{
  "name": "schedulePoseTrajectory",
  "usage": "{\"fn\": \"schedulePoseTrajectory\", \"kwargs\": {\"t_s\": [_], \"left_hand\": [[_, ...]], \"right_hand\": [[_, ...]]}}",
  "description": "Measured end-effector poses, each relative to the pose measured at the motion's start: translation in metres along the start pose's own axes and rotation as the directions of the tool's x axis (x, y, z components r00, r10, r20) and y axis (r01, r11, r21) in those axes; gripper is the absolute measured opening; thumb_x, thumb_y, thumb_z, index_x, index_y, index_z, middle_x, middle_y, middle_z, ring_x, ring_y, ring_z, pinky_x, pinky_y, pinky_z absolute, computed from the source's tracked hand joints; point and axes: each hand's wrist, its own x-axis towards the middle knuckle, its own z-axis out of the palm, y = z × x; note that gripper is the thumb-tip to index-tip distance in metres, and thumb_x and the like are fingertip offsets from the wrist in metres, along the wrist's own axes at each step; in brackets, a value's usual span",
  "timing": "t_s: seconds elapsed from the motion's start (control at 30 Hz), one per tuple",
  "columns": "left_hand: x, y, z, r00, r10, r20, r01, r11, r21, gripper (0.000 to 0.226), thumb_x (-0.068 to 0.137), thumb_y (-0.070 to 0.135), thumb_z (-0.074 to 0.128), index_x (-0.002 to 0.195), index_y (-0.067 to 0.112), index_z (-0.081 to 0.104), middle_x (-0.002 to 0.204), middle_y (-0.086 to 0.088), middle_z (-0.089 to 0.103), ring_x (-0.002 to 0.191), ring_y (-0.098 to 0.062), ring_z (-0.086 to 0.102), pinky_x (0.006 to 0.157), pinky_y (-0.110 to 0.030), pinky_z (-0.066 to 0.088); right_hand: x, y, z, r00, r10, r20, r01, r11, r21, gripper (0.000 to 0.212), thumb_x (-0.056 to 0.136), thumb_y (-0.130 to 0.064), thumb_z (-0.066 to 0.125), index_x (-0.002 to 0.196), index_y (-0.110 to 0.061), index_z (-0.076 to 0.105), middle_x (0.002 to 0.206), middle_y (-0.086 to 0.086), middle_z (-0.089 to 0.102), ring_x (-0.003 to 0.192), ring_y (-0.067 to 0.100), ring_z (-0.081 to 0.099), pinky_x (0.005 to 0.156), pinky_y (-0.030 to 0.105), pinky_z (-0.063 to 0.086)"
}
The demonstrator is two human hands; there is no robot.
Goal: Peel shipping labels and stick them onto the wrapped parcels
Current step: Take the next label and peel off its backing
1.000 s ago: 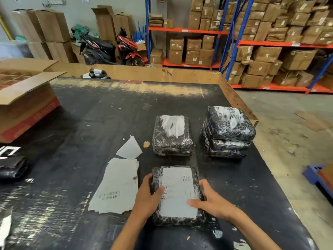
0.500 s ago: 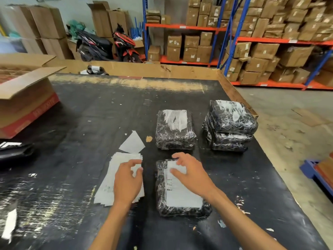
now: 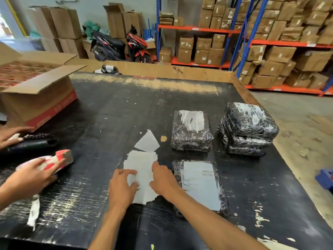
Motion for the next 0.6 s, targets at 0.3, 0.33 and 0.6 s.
{"fn": "schedulePoseTrajectory", "kwargs": {"t_s": [0.3, 0.33, 0.6], "left_hand": [[-0.001, -0.005, 0.001, 0.996, -0.084, 0.038, 0.087, 0.995, -0.058, 0.063, 0.081, 0.029, 0.078, 0.136, 0.024, 0.049, 0.131, -0.002, 0.041, 0.114, -0.024, 0.053, 0.093, -0.039, 0.048], [-0.001, -0.004, 0.001, 0.995, -0.093, 0.046, 0.095, 0.994, -0.054, 0.068, 0.081, 0.031, 0.078, 0.140, 0.023, 0.045, 0.134, -0.004, 0.040, 0.116, -0.026, 0.052, 0.093, -0.039, 0.047], [0.009, 0.021, -0.022, 0.991, -0.003, -0.136, -0.039, 0.954, -0.299, 0.057, 0.091, 0.037, 0.065, 0.143, 0.027, 0.043, 0.134, 0.006, 0.043, 0.122, -0.017, 0.048, 0.103, -0.037, 0.041]], "right_hand": [[0.006, 0.000, -0.007, 0.985, -0.025, -0.172, 0.048, 0.990, 0.132, 0.033, 0.092, 0.001, 0.052, 0.122, -0.007, 0.043, 0.106, 0.015, 0.061, 0.093, 0.034, 0.060, 0.067, 0.042, 0.046], [0.006, 0.002, -0.009, 0.985, -0.027, -0.172, 0.051, 0.989, 0.136, 0.027, 0.094, 0.000, 0.051, 0.119, -0.008, 0.046, 0.106, 0.015, 0.061, 0.094, 0.035, 0.061, 0.071, 0.043, 0.048], [0.000, 0.016, -0.046, 0.974, -0.086, -0.207, 0.122, 0.979, 0.165, 0.011, 0.100, -0.018, 0.057, 0.106, -0.019, 0.065, 0.095, 0.005, 0.068, 0.093, 0.030, 0.065, 0.080, 0.041, 0.054]]}}
